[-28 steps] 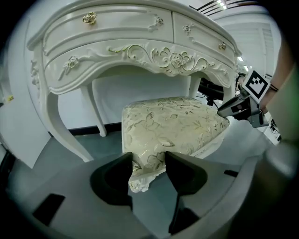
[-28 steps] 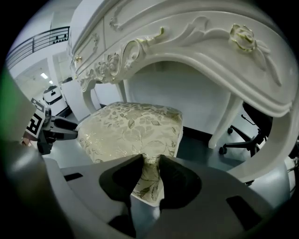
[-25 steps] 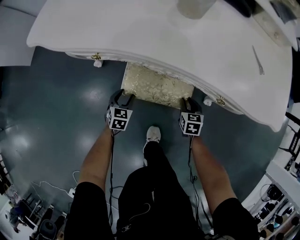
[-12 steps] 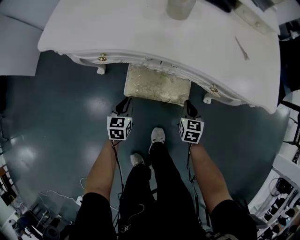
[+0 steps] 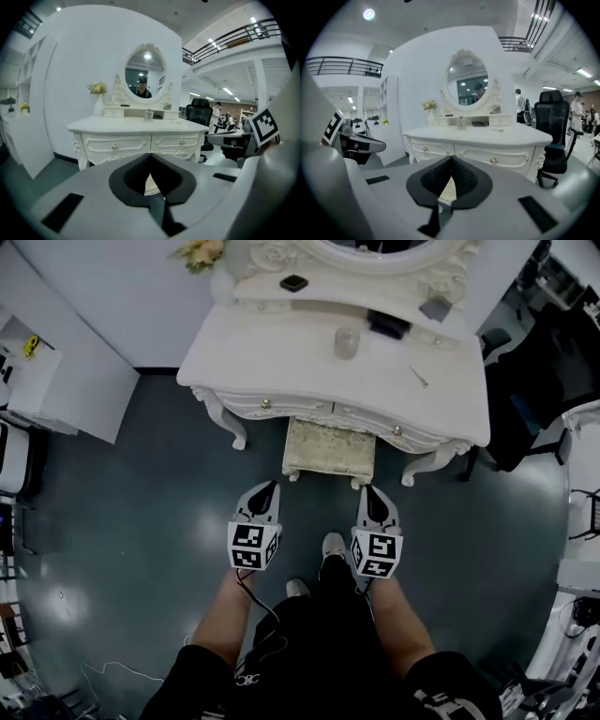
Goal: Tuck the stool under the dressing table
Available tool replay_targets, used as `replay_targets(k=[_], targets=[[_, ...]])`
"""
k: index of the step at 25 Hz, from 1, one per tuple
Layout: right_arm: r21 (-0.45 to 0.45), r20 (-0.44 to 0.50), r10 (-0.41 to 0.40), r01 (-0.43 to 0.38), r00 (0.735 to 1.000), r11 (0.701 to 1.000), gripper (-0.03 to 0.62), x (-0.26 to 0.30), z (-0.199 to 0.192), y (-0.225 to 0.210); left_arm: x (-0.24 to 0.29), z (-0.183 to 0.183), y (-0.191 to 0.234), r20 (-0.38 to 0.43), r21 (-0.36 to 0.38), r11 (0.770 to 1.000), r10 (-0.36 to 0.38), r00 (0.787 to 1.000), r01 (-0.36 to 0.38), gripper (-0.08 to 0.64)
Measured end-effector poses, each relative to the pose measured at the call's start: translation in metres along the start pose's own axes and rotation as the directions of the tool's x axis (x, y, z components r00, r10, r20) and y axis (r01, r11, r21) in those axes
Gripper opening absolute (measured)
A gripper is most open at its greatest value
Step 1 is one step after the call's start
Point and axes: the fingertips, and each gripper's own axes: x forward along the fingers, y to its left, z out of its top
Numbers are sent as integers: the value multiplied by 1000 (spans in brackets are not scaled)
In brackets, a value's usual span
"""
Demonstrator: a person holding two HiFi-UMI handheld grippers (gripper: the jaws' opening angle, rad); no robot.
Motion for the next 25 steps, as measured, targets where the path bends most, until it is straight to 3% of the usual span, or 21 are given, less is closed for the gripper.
replay_targets(k=[2, 6, 12, 16, 25], targets=[[13, 48, 7, -7, 999, 1000, 12, -46, 39, 22, -54, 34, -12, 34, 5, 1000, -1, 999, 1, 20], [24, 136, -1, -2, 991, 1000, 12, -129, 107, 50, -150, 86, -34, 97, -65, 998, 28, 995, -22, 18], [-32, 242, 13, -6, 970, 999, 12, -214, 180, 63, -236, 144, -83, 148, 123, 992, -7, 989, -11, 18], [-47, 283, 3, 11, 959, 999, 12, -240, 194, 73, -263, 161, -86, 201, 132, 991, -12, 980, -15, 18], [-34, 291, -13, 23, 956, 999, 12, -263, 187, 76, -276, 157, -103, 203, 135, 991, -29, 979, 1, 18]])
